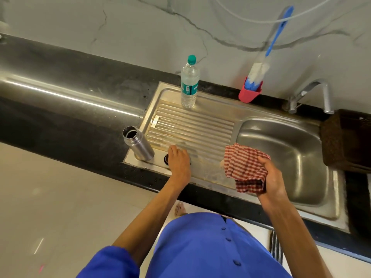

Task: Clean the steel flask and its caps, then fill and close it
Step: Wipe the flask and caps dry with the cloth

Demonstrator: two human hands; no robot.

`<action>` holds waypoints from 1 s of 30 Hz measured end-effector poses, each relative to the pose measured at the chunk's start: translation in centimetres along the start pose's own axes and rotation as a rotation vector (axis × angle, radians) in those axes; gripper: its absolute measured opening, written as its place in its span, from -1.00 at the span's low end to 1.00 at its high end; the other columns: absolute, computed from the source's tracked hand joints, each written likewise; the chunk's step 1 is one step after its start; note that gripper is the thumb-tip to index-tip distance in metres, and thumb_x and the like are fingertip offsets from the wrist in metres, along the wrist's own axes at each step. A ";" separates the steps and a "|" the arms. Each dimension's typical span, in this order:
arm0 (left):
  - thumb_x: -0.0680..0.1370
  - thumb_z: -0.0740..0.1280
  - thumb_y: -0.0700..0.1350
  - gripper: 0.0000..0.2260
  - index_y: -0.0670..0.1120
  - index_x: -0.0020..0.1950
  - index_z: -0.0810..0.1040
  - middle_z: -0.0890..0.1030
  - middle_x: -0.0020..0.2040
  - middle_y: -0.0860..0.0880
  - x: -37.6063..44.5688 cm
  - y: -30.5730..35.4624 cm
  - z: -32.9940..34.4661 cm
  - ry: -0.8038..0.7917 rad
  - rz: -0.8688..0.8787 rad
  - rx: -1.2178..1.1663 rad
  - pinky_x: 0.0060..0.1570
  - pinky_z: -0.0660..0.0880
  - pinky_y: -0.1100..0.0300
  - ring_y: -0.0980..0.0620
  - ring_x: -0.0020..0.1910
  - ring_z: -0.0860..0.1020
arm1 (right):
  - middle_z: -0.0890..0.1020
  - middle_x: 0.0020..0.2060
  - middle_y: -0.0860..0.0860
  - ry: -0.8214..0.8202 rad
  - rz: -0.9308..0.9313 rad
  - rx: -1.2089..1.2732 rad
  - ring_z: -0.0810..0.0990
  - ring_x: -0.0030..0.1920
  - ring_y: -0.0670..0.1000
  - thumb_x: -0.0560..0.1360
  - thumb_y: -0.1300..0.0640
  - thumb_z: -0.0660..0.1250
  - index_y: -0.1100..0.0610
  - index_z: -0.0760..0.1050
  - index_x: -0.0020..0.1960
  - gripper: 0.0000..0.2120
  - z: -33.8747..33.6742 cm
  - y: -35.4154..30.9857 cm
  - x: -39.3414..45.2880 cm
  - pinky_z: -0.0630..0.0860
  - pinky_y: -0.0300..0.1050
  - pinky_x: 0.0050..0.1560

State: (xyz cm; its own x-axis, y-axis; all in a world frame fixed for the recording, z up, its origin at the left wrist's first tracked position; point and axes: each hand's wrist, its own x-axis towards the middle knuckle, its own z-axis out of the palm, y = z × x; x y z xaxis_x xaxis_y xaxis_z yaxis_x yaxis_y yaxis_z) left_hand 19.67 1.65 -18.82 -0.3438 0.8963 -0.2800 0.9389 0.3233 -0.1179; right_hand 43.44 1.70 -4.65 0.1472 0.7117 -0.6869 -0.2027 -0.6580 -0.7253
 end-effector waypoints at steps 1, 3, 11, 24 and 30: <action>0.63 0.40 -0.06 -0.63 -0.11 0.42 0.50 0.59 0.36 -0.14 0.3 0.3 0.0 -0.003 0.016 0.030 0.50 0.28 -0.05 -0.22 0.46 0.39 | 0.73 0.13 0.15 -0.001 -0.003 -0.019 0.67 0.22 0.24 0.66 -0.05 0.28 0.13 0.60 0.29 -0.67 -0.5 -0.3 0.2 0.55 0.28 0.28; 0.60 0.39 0.05 -0.59 -0.07 0.40 0.50 0.62 0.28 -0.10 0.3 1.4 -0.5 0.037 0.031 -0.021 0.43 0.31 -0.04 -0.21 0.39 0.45 | 0.74 0.11 0.14 -0.007 -0.025 -0.039 0.68 0.20 0.25 0.65 -0.08 0.30 0.12 0.60 0.29 -0.65 -2.1 -1.1 0.6 0.59 0.27 0.22; 0.42 0.62 0.14 -0.55 0.07 0.24 0.61 0.73 0.05 0.14 -6.8 10.4 -11.8 -0.212 0.095 -1.249 -0.08 0.52 0.43 0.26 -0.01 0.68 | 0.77 -0.05 -0.03 -0.062 -0.234 -0.129 0.75 -0.02 -0.01 0.69 -0.06 0.23 0.02 0.62 0.22 -0.73 -8.5 -4.3 0.5 0.62 -0.09 -0.08; 0.45 0.43 0.45 -0.45 0.02 0.12 0.71 0.73 -0.14 -0.02 -10.7 23.5 -16.4 0.024 0.245 -1.312 0.05 0.66 -0.10 -0.05 -0.10 0.71 | 0.78 -0.06 -0.03 -0.257 -0.150 -0.096 0.76 -0.02 -0.01 0.64 -0.08 0.31 -0.04 0.61 0.19 -0.79 -18.1 -9.9 -0.2 0.67 0.06 0.07; 0.62 0.39 0.22 -0.67 -0.04 -0.01 0.71 0.76 -0.18 0.01 -10.9 26.5 -18.3 -0.048 0.207 -1.339 -0.11 0.68 0.11 0.08 -0.23 0.72 | 0.75 0.09 0.00 -0.398 -0.167 -0.009 0.70 0.17 0.04 0.62 0.04 0.35 0.01 0.58 0.31 -0.73 -20.2 -10.6 1.0 0.58 0.03 0.20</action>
State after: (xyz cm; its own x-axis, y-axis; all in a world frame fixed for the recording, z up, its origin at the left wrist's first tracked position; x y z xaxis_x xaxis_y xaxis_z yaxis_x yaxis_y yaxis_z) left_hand 48.60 6.04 -1.47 -0.1698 0.9616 -0.2156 0.2573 0.2544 0.9322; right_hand 65.27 4.43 1.39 -0.2076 0.8470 -0.4893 -0.1992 -0.5264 -0.8266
